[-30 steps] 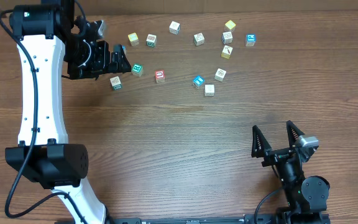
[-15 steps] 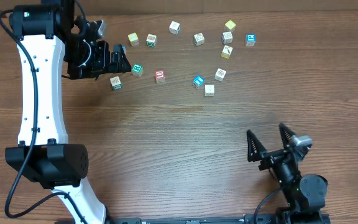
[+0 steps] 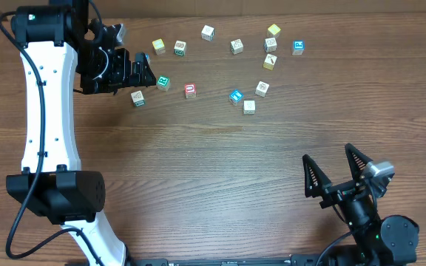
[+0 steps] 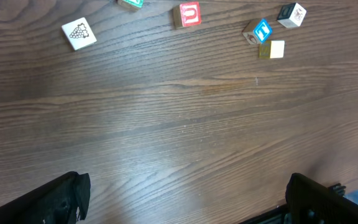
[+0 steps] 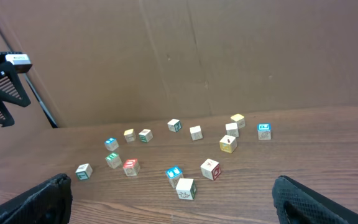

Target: Form a horizontal line

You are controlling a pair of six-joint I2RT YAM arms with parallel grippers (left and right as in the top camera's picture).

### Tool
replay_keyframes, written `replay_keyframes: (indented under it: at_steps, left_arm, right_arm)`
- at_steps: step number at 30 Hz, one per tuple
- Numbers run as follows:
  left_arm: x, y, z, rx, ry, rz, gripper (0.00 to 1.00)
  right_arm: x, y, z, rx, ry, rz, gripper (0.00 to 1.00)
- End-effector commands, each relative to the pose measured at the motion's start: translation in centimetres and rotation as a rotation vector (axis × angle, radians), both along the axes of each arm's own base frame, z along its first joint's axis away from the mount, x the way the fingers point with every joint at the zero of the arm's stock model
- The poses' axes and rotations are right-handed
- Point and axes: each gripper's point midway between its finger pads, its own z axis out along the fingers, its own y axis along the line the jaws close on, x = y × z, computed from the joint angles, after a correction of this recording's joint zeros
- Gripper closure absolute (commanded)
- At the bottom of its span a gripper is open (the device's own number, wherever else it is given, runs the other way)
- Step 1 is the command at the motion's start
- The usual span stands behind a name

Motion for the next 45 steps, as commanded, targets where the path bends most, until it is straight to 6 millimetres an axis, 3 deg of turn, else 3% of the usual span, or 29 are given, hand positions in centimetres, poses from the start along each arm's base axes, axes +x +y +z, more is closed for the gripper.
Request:
replay_keyframes:
  at_steps: [1,8,15,23,30,36,45]
  left_arm:
    - [0.4,-0.2,0.2,0.003,-0.014,-0.004,0.0]
    - [0.4,-0.2,0.2,0.003,-0.014,-0.004,0.0]
    - [0.4,-0.2,0.2,0.003,-0.014,-0.004,0.0]
    - [0.4,-0.2,0.2,0.003,-0.014,-0.004,0.0]
    - [0.4,-0.2,0.2,0.003,-0.014,-0.004,0.0]
    - [0.4,-0.2,0.2,0.003,-0.014,-0.004,0.0]
    - [0.4,-0.2,0.2,0.003,-0.014,-0.004,0.0]
  right_arm:
    - [-0.2,0.1,2.3,-0.006,-0.017,0.006,0.0]
    - [1.3,0.2,4.1,-0.015,0.138,0.007,0.0]
    - [4.8,0.4,8.6,-0.027,0.329,0.007,0.0]
    - [10.5,0.8,13.9,-0.071,0.601,0.017,0.0]
    - [17.4,1.2,16.4,-0.113,0.625,0.03,0.0]
    - [23.2,2.2,15.5,-0.116,0.588,0.041,0.0]
    - [29.7,6.6,10.3,-0.229,0.564,0.129,0.0]
